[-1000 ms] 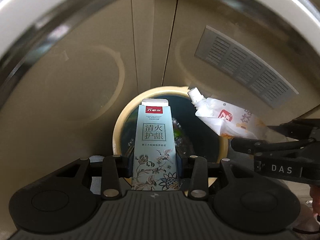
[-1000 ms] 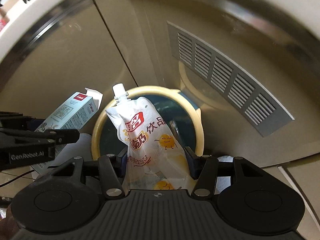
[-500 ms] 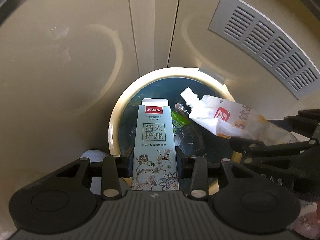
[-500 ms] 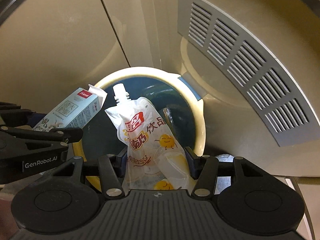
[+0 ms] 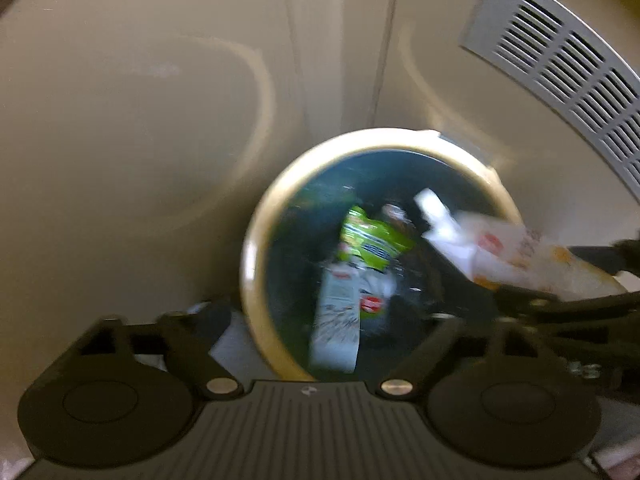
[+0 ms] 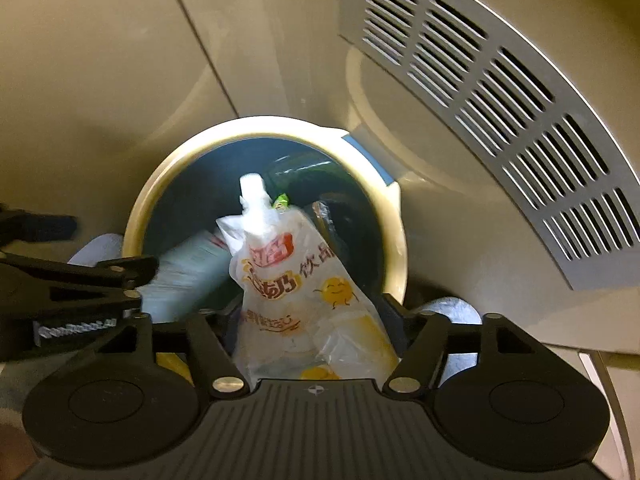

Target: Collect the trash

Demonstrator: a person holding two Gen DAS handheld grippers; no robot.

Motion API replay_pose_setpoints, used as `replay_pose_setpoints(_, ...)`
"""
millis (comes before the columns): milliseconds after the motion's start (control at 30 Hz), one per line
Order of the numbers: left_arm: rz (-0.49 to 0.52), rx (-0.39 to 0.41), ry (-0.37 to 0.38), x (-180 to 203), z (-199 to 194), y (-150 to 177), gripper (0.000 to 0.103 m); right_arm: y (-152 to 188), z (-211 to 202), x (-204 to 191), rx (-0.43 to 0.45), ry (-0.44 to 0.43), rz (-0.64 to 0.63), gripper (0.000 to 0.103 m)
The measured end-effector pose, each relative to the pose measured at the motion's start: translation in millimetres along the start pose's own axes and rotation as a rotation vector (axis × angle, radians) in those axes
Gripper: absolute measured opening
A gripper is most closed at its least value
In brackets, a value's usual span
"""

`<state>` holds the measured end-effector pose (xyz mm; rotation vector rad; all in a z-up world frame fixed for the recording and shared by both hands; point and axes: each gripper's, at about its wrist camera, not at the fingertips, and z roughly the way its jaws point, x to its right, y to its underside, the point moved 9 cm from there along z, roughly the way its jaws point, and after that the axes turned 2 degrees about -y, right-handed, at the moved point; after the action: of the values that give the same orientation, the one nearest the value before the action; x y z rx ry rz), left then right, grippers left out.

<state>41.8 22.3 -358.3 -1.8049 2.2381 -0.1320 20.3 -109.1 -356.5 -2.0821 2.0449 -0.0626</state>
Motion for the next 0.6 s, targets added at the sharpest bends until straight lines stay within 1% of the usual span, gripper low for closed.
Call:
replay_pose_setpoints(33,-0.004,0.001,0.010,-3,-2,0,0.097,0,-2,2,0.002,-0.006,0.013,0.076)
replay_pose_setpoints(67,-0.011,-0.002,0.020,-5,-4,1,0.101,1,-4,4,0.005,-0.007,0.022,0.078)
replay_pose_setpoints(100,-0.018,-0.001,0.031,-6,-7,1,0.103,2,-6,6,0.011,-0.006,0.026,0.078)
replay_pose_setpoints(167,-0.021,0.008,0.049,-8,-16,4,0.103,5,-15,7,0.023,-0.007,0.020,0.079)
replay_pose_setpoints(233,-0.010,0.019,0.049,-9,-27,9,0.103,10,-27,5,0.039,-0.012,0.001,0.080)
replay_pose_setpoints(333,0.006,0.077,0.038,-12,-50,19,0.103,19,-48,-2,0.080,-0.006,-0.053,0.080)
replay_pose_setpoints(433,0.017,0.131,0.019,-12,-68,33,0.103,30,-69,-10,0.140,0.011,-0.125,0.083)
replay_pose_setpoints(600,0.053,0.142,0.001,-10,-83,50,0.103,47,-92,-24,0.221,0.023,-0.218,0.085)
